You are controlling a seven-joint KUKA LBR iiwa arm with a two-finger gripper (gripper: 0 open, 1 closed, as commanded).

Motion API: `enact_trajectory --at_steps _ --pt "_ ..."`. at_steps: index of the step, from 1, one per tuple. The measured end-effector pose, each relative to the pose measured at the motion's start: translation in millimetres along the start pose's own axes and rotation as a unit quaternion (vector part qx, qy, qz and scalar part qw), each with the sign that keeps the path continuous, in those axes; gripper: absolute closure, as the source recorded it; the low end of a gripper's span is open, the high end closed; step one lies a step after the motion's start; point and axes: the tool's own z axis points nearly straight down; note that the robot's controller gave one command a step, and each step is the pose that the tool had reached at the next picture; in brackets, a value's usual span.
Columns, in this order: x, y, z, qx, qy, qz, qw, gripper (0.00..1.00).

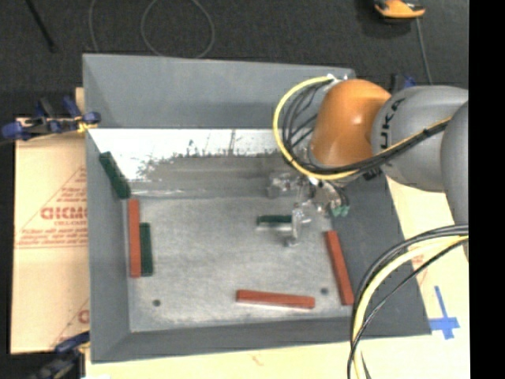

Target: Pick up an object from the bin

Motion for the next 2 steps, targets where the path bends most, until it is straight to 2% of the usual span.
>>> enact_trajectory --at_steps 1,2 --pt "-0.8 -5.4 -4.8 0.002 -0.0032 0.004 1.0000 1.00" --pt "24.0 -8.4 -153.9 0.004 -0.0054 -0.004 1.0000 1.00"
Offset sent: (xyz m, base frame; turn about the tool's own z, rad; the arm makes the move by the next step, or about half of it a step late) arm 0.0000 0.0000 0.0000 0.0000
